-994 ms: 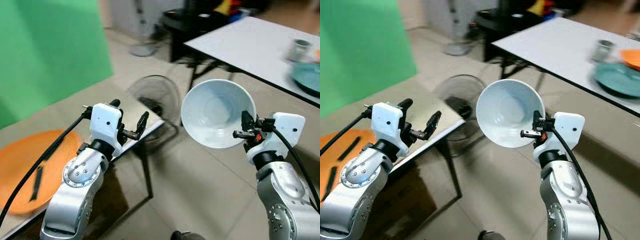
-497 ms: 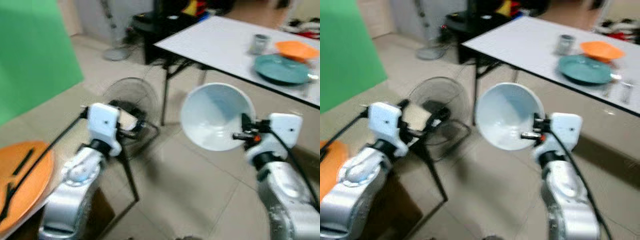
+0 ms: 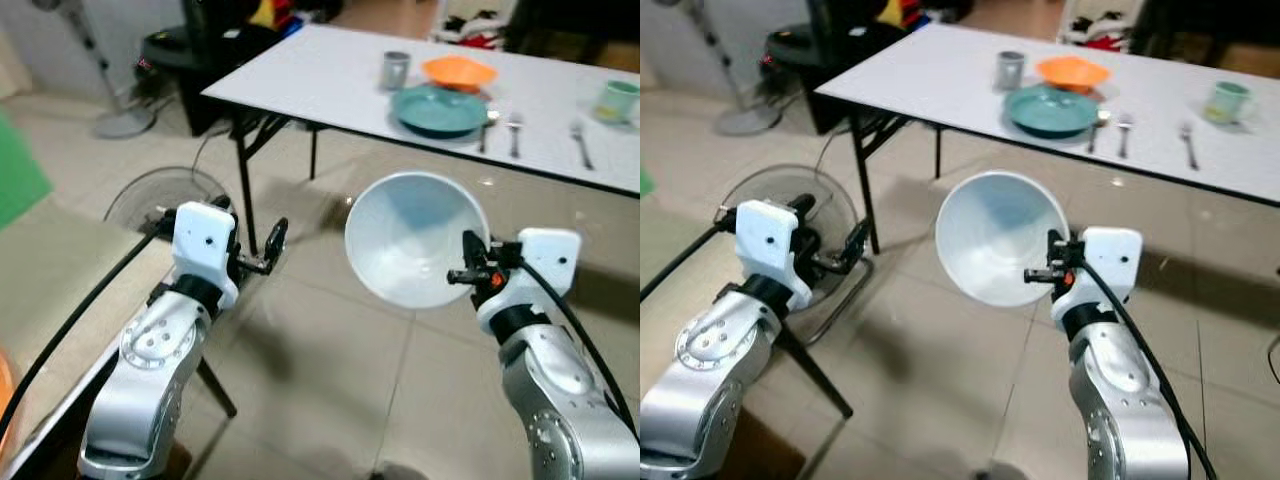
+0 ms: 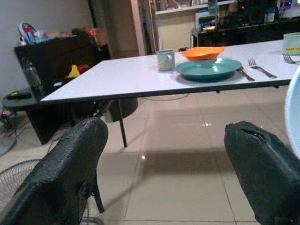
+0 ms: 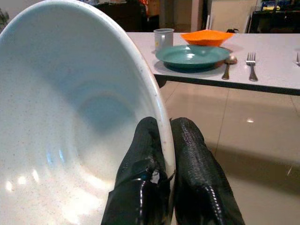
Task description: Setting the table
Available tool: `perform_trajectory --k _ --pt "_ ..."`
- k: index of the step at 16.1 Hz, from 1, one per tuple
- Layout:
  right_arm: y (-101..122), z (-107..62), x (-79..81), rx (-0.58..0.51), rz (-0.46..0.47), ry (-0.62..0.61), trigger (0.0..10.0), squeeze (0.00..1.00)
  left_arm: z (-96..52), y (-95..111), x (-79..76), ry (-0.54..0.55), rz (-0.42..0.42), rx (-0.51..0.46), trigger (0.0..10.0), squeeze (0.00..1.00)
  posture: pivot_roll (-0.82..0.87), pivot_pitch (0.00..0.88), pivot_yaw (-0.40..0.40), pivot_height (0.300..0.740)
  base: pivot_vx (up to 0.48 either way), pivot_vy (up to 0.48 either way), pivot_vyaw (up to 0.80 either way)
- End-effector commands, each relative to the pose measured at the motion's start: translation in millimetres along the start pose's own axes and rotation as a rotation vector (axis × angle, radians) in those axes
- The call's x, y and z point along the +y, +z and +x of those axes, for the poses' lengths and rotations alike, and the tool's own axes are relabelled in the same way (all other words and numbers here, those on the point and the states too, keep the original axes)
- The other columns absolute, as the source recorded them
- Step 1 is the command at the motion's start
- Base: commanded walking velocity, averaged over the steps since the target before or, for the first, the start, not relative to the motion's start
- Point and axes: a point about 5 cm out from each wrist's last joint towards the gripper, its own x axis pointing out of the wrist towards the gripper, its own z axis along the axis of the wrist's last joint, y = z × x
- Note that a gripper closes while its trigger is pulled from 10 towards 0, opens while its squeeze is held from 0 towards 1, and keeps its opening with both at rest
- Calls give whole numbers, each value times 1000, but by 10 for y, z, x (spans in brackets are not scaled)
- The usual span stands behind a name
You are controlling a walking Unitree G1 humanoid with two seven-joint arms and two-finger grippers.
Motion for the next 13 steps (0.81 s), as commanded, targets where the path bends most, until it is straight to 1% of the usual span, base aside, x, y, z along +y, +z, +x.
perform_trajectory --k 1,10,11,13 --pt "49 -16 -15 -16 2 -3 10000 0 13 -17 0 14 -2 8 10000 0 13 10 30 740 0 -382 0" --pt "35 -12 -23 0 -1 -13 10000 0 44 -11 -3 14 0 9 10000 0 8 18 39 740 0 -381 0" --pt "36 -13 -26 -1 -2 -16 10000 0 48 -20 -11 11 -27 16 10000 0 7 20 41 740 0 0 0" --pt "35 -14 -36 1 -3 -25 10000 0 55 -8 -24 1 -23 12 10000 0 7 22 42 740 0 0 0"
